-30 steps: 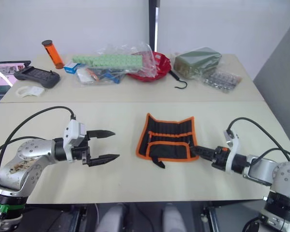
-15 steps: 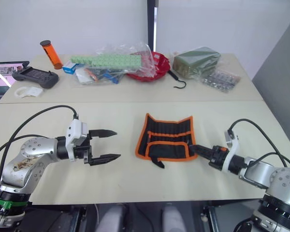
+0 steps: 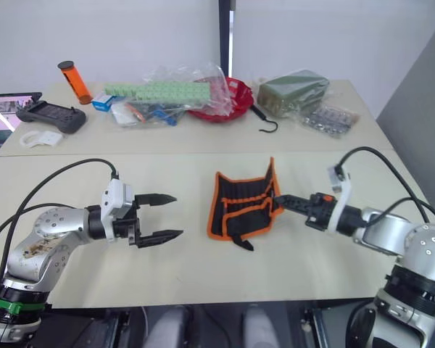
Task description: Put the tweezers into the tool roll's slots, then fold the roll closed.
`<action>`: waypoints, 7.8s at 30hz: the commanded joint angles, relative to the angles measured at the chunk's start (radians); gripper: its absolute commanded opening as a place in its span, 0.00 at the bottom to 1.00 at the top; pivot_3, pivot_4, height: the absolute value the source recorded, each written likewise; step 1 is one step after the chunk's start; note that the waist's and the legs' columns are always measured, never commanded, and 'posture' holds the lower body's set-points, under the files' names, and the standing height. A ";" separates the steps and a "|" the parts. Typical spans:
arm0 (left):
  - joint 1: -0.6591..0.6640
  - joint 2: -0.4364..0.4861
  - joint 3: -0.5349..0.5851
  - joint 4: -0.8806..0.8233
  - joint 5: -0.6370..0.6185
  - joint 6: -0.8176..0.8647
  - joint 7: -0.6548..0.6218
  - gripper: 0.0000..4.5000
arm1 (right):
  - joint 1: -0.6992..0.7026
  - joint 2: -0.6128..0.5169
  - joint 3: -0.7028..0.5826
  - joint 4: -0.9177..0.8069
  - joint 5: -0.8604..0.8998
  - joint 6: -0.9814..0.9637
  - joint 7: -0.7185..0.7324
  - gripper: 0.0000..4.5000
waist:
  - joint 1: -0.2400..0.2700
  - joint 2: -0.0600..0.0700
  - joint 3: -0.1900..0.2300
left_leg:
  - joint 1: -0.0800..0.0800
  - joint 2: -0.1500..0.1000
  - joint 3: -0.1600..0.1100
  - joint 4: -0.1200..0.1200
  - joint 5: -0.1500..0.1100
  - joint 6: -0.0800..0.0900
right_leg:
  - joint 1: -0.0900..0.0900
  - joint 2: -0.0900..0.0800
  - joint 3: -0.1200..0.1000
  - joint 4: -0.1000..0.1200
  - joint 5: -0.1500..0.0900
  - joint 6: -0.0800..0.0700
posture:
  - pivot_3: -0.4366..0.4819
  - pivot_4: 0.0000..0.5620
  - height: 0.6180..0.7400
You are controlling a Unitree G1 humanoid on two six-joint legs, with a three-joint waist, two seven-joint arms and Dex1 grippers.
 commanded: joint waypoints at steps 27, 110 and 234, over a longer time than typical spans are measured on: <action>0.041 0.015 0.028 -0.069 -0.005 -0.005 0.054 1.00 | 0.026 0.094 0.441 0.003 -0.336 -0.207 0.047 0.01 | -0.001 0.000 0.000 | 0.001 0.000 -0.001 0.000 0.000 0.000 | 0.000 0.000 0.000 0.000 0.000 0.000 | 0.48 0.27 1.00; -0.087 -0.365 -0.041 -0.015 -0.200 0.663 0.561 0.01 | 0.274 -0.155 0.753 0.020 -1.017 -1.189 0.617 0.00 | 0.006 -0.006 -0.003 | 0.017 -0.001 -0.002 0.000 0.000 0.000 | 0.017 0.000 -0.001 -0.002 -0.001 0.002 | 0.48 0.27 1.00; -0.222 -0.366 -0.371 0.337 0.198 0.384 0.149 0.58 | -0.082 0.003 0.692 0.154 -1.020 -1.151 0.570 0.00 | 0.021 -0.005 -0.013 | 0.026 -0.001 -0.002 -0.011 -0.001 0.000 | 0.030 -0.002 -0.002 -0.019 -0.004 0.010 | 0.48 0.27 1.00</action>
